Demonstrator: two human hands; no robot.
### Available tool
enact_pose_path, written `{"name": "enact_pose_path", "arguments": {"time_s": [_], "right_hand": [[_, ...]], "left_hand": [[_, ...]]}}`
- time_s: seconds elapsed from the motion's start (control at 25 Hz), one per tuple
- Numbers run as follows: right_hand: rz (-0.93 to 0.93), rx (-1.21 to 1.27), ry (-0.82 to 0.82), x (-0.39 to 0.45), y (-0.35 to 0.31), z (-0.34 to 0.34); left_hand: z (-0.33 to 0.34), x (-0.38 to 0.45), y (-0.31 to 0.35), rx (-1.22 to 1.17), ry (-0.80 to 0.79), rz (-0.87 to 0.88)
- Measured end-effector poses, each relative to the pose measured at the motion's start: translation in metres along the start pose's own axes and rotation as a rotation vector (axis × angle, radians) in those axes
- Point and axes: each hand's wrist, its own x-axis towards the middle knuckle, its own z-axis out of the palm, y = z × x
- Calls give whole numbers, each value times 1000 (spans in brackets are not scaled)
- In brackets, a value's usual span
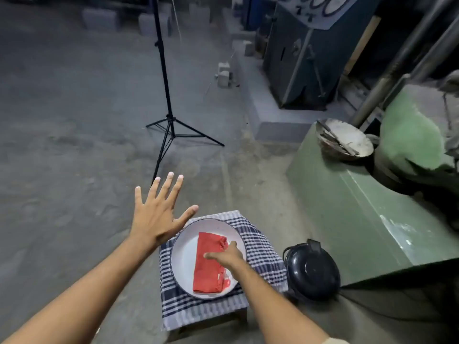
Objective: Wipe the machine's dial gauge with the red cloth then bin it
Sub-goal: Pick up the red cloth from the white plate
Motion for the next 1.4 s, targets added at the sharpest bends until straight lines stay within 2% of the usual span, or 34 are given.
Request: {"name": "enact_pose_path", "arguments": {"time_s": [0.04,0.24,0.4,0.52,0.64,0.72,0.8,0.88,1.0,1.08,1.12,1.24,1.4], "right_hand": [[14,-21,21,15,1,13],[100,-190,239,54,-4,54],[128,-212,308,67,-8,70],[160,-142,303,76,-6,72],[194,-31,219,81,-2,70],[160,47,220,80,2,72],[121,212,244,74,5,72],[152,535,190,69,4,67],[108,1082,-164,56,0,39],[-90,1366,-394,42,-2,9],[-200,1487,-458,34,-1,-3],[-403,1688,-465,8,-4,-31],[-392,1766,-353,-16,-12,-65]], "left_hand": [[13,4,-6,1,-51,-26],[78,18,-31,44,-93,-49],[111,13,-40,23,-154,-60],[127,10,-40,-7,-180,-78],[134,13,-41,-1,-191,-83],[133,17,-41,15,-205,-86],[130,20,-40,1,-209,-107],[123,24,-38,-40,-212,-161],[107,28,-33,-90,-225,-236],[90,33,-24,-102,-203,-236],[83,35,-20,-106,-189,-231],[55,46,3,-108,-122,-172],[16,63,43,-100,-23,-85]]}}
